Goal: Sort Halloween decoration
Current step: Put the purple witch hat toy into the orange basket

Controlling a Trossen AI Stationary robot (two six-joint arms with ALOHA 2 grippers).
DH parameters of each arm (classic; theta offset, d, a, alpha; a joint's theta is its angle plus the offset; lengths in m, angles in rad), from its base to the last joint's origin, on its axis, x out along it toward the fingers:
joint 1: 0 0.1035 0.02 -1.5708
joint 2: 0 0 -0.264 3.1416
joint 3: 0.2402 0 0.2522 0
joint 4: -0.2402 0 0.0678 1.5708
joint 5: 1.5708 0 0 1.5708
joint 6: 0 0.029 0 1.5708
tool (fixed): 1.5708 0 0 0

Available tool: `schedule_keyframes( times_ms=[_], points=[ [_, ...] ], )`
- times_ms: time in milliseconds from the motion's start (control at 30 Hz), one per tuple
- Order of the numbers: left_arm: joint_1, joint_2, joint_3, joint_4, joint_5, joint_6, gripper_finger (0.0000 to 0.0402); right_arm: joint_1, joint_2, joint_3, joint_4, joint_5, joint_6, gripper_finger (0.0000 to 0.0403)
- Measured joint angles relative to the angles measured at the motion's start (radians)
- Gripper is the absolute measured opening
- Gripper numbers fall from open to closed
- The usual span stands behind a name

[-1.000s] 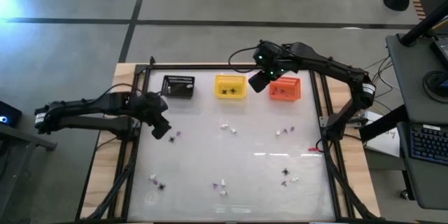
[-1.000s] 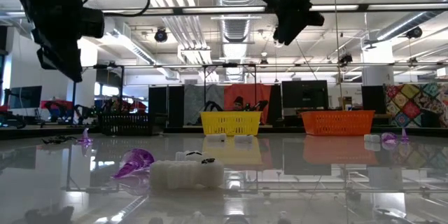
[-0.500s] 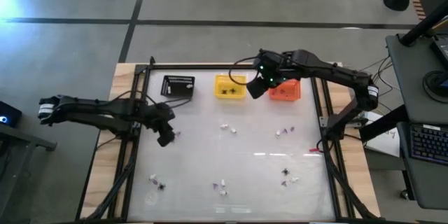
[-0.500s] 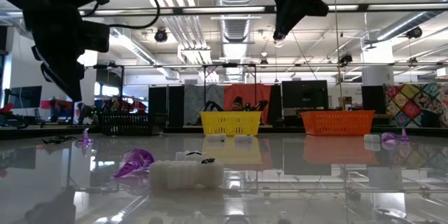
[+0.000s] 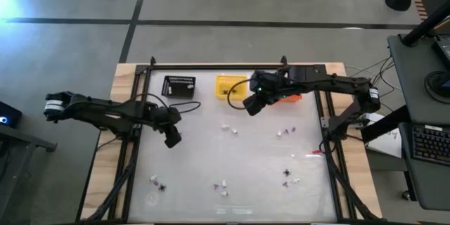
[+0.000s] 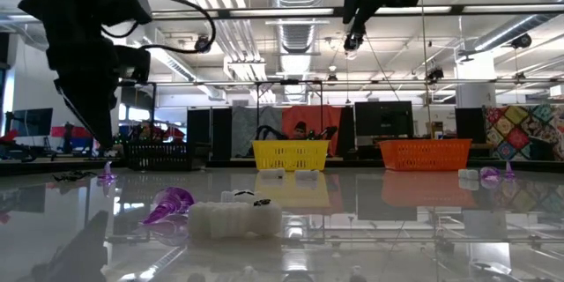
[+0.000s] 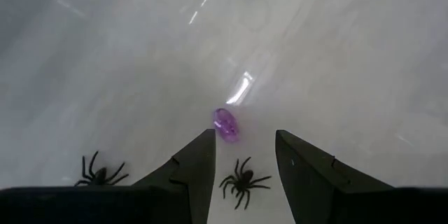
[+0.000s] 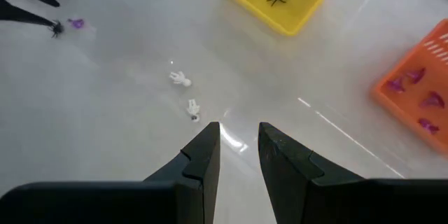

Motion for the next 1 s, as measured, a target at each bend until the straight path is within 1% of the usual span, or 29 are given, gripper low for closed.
schedule_keyframes(
  times_ms=[133, 233, 367, 567, 867, 1000],
  points=[
    [0.000, 0.040, 0.000, 0.000, -0.011, 0.008, 0.0132, 0.040, 0.000, 0.000, 0.000, 0.021, 0.030, 0.0091],
    [0.000, 0.065, -0.001, 0.005, -0.051, 0.008, 0.0132, 0.059, 0.000, 0.000, 0.000, 0.031, 0.052, 0.0091],
    [0.001, 0.095, -0.001, 0.007, -0.055, -0.002, 0.0132, 0.074, 0.000, 0.000, 0.000, 0.039, 0.058, 0.0091],
    [0.001, 0.138, -0.001, 0.045, -0.055, 0.004, 0.0132, 0.074, 0.000, 0.000, 0.001, 0.054, 0.057, 0.0091],
    [0.001, 0.177, -0.001, 0.052, -0.055, 0.006, 0.0132, 0.074, 0.000, 0.000, 0.000, 0.054, 0.053, 0.0091],
    [0.001, 0.198, -0.001, 0.096, -0.054, 0.025, 0.0132, 0.074, 0.000, 0.000, 0.000, 0.054, 0.043, 0.0091]
  ],
)
